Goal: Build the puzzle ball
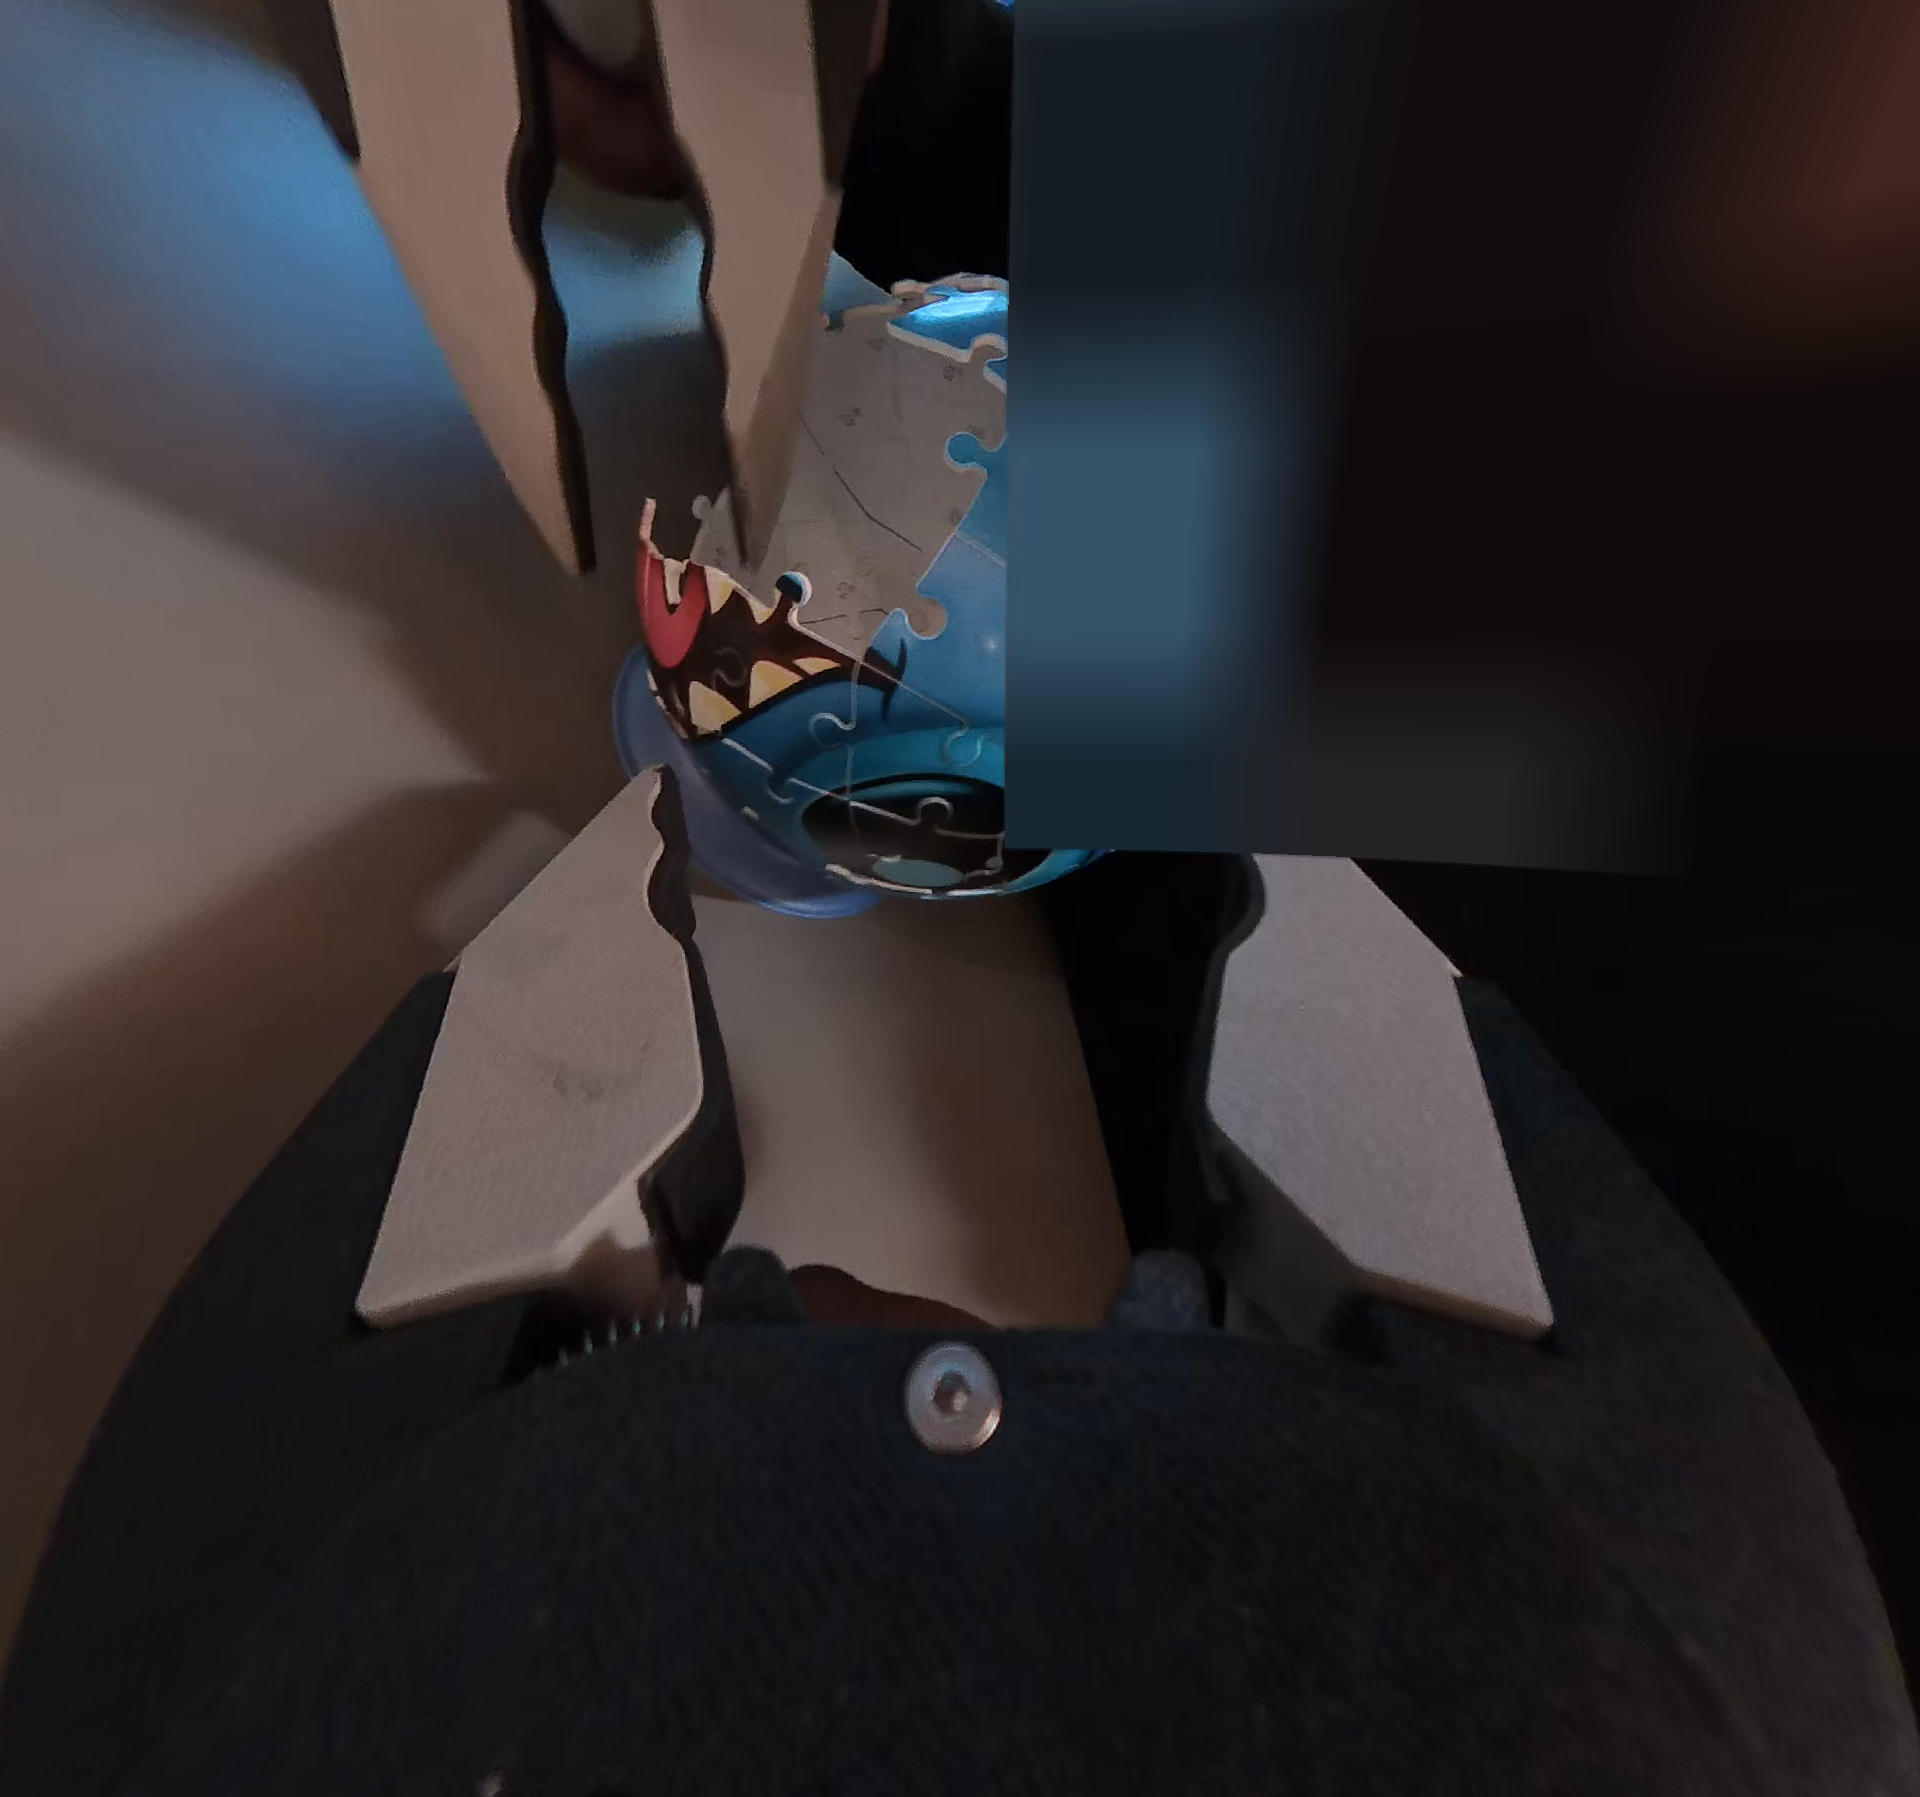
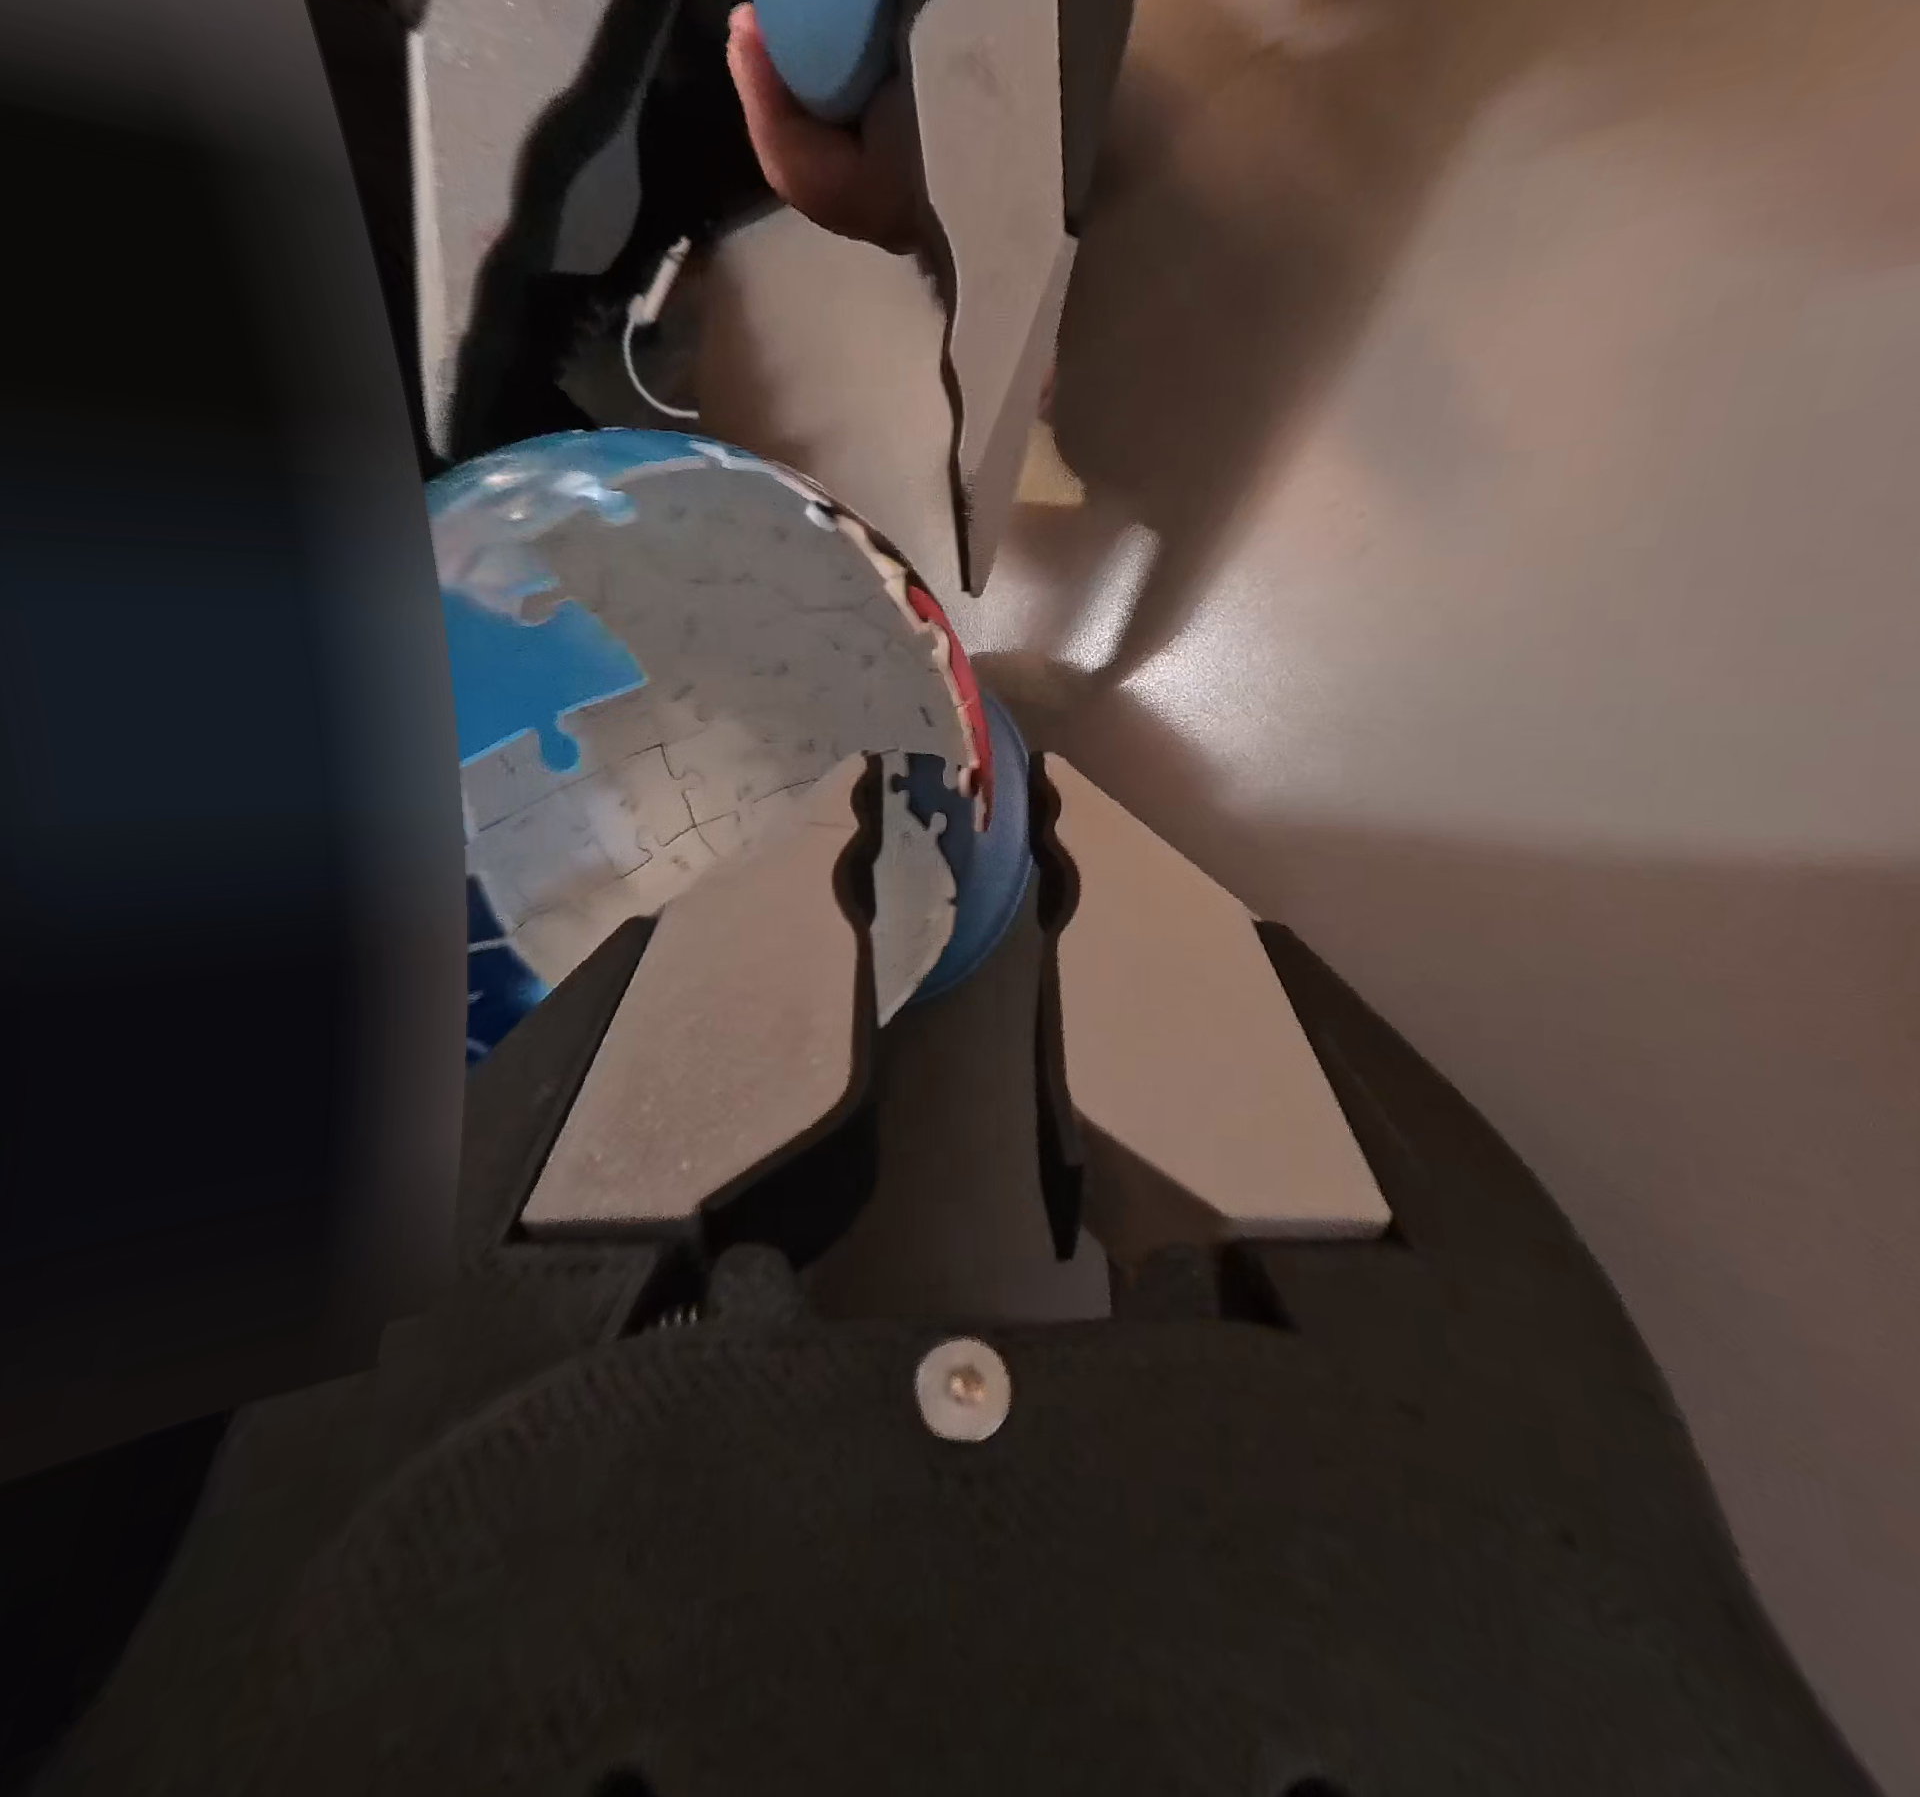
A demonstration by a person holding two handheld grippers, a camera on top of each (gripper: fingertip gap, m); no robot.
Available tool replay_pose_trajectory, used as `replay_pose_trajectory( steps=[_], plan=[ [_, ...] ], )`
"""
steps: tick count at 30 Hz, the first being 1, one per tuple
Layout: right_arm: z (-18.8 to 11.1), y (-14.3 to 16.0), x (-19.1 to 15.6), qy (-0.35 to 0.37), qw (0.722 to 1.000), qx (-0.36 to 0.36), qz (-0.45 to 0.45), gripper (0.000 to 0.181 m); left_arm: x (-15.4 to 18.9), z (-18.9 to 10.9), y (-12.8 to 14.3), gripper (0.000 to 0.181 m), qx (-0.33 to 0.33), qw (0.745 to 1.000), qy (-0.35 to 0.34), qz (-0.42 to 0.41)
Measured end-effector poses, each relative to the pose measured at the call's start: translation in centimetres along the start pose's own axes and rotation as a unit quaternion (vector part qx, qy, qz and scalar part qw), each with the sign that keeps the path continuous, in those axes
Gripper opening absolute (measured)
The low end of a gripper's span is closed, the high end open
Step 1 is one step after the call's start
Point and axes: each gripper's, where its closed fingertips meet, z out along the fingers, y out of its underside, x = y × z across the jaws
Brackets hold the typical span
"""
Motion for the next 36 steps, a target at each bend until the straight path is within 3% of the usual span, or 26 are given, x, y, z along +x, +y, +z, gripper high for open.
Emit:
replay_pose_trajectory(
  steps=[7, 13, 22, 29, 36],
  plan=[
    [-5.9, -1.6, 3.7, 0.111, 0.986, 0.120, -0.019, 0.032, -0.3, -0.7, 0.1, 0.105, -0.001, 0.999, -0.042, 0.009],
    [-8.9, -1.3, 3.6, 0.110, 0.964, 0.238, -0.035, 0.042, 0.2, -1.9, -0.3, 0.105, 0.031, 0.997, -0.073, 0.005],
    [-9.9, 2.3, 2.8, 0.177, 0.944, 0.263, -0.094, 0.046, 1.3, -3.6, -0.5, 0.105, 0.108, 0.980, -0.167, -0.026],
    [-9.0, 4.5, 2.1, 0.192, 0.946, 0.243, -0.100, 0.048, 0.4, -5.6, -0.1, 0.102, 0.193, 0.937, -0.287, -0.053],
    [-8.3, 6.0, 2.7, 0.243, 0.942, 0.201, -0.115, 0.048, -0.1, -6.4, 0.9, 0.098, 0.228, 0.906, -0.353, -0.055]
  ],
)
